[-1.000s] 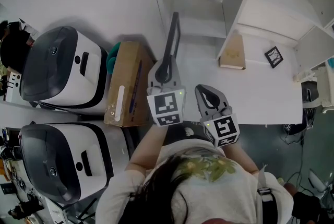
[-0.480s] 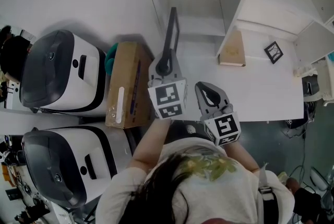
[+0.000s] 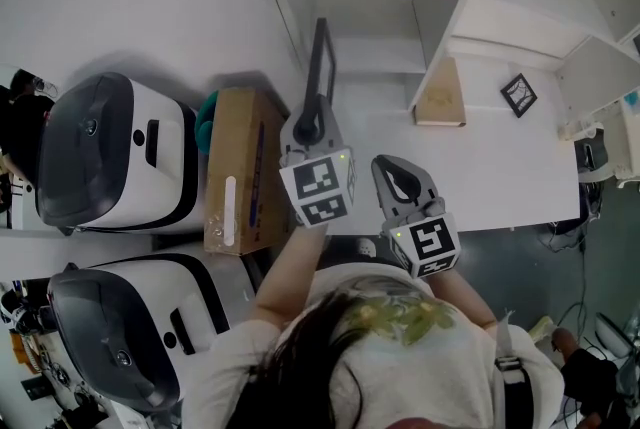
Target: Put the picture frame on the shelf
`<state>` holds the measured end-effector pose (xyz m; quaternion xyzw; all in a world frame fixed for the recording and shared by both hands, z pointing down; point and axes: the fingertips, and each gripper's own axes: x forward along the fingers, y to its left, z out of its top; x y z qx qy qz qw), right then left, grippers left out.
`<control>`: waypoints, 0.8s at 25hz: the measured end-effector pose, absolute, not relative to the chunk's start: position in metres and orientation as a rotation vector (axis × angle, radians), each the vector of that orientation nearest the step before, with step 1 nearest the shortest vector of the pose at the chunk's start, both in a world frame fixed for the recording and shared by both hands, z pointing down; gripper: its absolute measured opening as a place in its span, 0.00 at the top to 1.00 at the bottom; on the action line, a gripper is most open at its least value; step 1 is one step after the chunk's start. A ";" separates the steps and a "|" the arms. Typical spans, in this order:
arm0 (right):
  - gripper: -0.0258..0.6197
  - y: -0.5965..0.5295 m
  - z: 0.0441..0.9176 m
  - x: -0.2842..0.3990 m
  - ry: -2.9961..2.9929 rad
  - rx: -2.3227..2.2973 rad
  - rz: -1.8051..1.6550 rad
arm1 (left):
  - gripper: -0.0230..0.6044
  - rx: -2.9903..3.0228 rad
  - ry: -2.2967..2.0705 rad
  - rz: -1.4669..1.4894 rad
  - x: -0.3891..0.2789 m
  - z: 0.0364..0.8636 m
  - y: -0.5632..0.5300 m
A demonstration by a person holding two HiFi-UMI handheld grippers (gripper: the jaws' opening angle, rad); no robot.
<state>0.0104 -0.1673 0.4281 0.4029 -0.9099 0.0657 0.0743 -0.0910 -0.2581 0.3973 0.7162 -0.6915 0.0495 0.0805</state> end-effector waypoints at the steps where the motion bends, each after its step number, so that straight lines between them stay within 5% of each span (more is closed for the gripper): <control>1: 0.90 -0.169 0.427 0.010 -2.730 1.215 0.196 | 0.91 2.139 -2.068 0.147 -0.092 0.397 -0.260; 20: 0.90 -0.180 0.420 0.020 -2.705 1.279 0.203 | 0.91 2.126 -2.061 0.152 -0.088 0.401 -0.276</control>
